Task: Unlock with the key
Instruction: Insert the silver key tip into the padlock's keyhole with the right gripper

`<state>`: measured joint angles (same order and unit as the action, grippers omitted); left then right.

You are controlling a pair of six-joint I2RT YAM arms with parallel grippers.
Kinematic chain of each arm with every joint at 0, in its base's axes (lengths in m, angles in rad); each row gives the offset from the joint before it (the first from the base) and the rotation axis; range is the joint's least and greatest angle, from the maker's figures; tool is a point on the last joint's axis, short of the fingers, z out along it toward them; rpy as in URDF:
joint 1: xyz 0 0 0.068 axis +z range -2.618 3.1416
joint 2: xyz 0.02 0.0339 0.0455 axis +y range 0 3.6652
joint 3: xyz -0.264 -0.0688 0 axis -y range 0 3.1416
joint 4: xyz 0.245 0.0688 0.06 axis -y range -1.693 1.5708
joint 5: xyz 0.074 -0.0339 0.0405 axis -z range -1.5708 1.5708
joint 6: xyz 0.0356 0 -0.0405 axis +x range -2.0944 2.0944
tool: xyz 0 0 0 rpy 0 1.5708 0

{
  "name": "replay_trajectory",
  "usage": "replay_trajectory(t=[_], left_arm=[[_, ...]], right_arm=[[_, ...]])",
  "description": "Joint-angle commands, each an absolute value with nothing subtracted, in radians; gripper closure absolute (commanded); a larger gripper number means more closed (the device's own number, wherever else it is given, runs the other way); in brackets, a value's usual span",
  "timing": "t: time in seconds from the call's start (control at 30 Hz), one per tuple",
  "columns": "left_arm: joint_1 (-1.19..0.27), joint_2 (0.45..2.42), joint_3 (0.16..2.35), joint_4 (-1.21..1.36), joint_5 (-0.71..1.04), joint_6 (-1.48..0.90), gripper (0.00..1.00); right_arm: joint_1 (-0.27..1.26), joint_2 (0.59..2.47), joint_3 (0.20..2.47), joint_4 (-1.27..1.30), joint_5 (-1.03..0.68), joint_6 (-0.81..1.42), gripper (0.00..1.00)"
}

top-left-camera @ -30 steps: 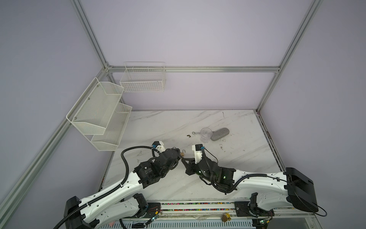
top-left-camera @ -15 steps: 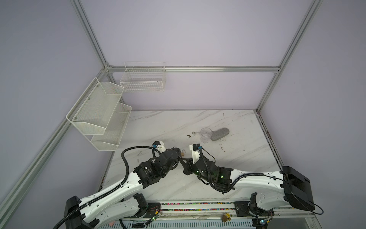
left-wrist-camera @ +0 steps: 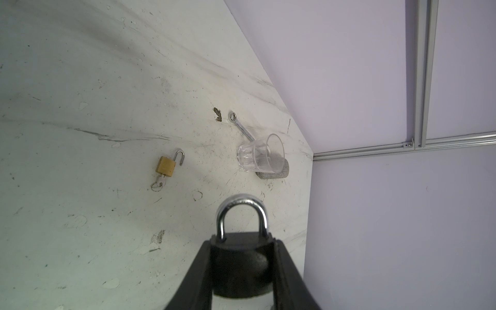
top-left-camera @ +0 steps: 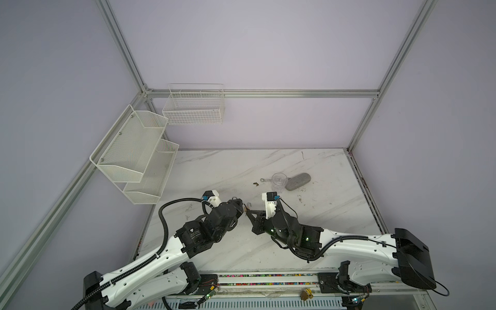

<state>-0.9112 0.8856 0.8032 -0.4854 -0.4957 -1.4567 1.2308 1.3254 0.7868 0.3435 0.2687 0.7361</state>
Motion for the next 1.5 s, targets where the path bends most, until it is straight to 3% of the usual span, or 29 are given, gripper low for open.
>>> replay_trajectory(t=[0.0, 0.93, 1.47], left_arm=[[-0.914, 0.883, 0.825, -0.444, -0.523, -1.458, 1.0], [-0.916, 0.899, 0.828, -0.417, -0.491, -1.455, 1.0], [-0.916, 0.884, 0.81, -0.427, -0.466, -1.452, 1.0]], right_arm=[[1.232, 1.34, 0.794, 0.344, 0.257, 0.718, 1.0], [1.233, 1.406, 0.852, 0.327, 0.258, 0.688, 1.0], [1.23, 1.318, 0.896, 0.207, 0.33, 0.572, 1.0]])
